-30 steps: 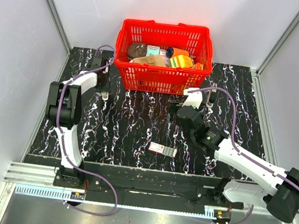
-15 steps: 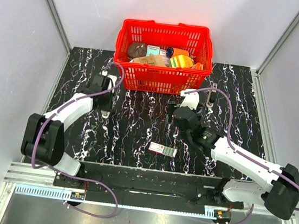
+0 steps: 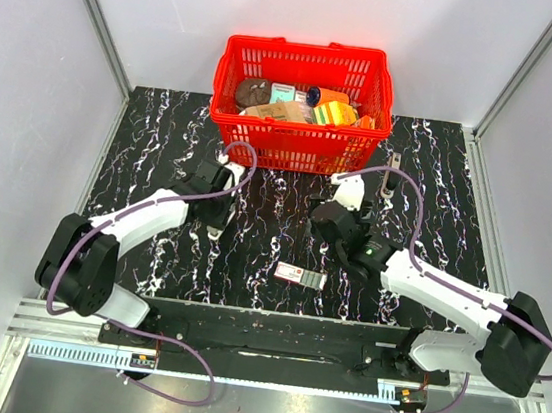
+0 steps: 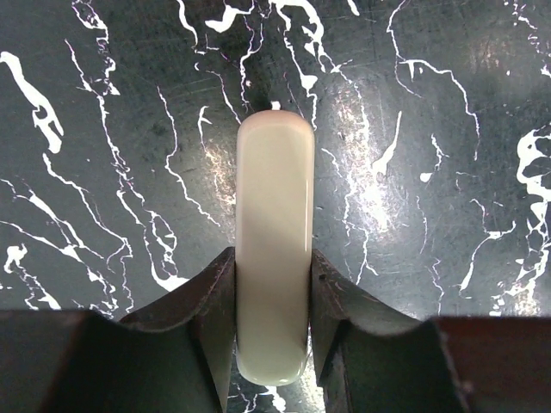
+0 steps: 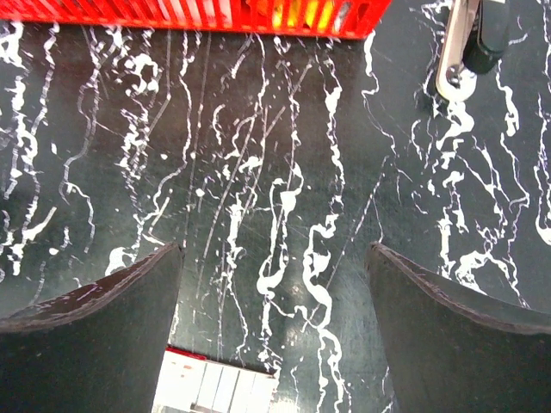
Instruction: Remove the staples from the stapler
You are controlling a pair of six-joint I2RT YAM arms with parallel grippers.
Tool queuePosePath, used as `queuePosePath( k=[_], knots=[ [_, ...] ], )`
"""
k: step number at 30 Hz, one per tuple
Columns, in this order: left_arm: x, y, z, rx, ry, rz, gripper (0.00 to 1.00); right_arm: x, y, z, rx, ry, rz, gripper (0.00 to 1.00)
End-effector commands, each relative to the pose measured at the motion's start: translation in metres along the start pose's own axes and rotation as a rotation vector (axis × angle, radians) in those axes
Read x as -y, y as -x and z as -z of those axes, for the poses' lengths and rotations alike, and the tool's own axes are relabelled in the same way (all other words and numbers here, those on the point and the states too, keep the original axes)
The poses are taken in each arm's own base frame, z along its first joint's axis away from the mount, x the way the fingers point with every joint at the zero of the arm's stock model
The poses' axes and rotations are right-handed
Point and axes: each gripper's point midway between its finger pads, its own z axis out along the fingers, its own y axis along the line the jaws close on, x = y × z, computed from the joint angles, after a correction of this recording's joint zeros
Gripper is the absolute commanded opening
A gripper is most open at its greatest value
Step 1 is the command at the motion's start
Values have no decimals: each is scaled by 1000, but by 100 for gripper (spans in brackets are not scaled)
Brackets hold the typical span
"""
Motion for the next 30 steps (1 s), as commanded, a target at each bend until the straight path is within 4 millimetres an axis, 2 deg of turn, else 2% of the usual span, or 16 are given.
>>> queuePosePath(
  k=[1, 12, 18, 20, 23, 28, 30],
  knots=[
    [6, 14, -3, 54, -8, 84, 14, 3, 3, 0, 1, -56, -10, 92],
    [24, -4, -17, 1, -38, 134, 16, -14, 0, -4, -38, -17, -41, 92],
    [28, -8, -22, -27, -61, 128, 24, -20, 2, -5, -47, -5, -45, 92],
    [37, -6, -19, -33, -112, 106, 32, -22, 1, -5, -51, -3, -51, 92],
    [38, -3, -16, -18, -124, 88, 46, -24, 2, -6, -53, -5, -68, 93],
    [36, 14, 0, 33, -130, 55, 88, -32, 2, -8, -86, -16, -72, 96],
    [29, 36, 17, 86, -105, 34, 99, -36, 3, -9, -109, -27, -85, 98]
  ],
)
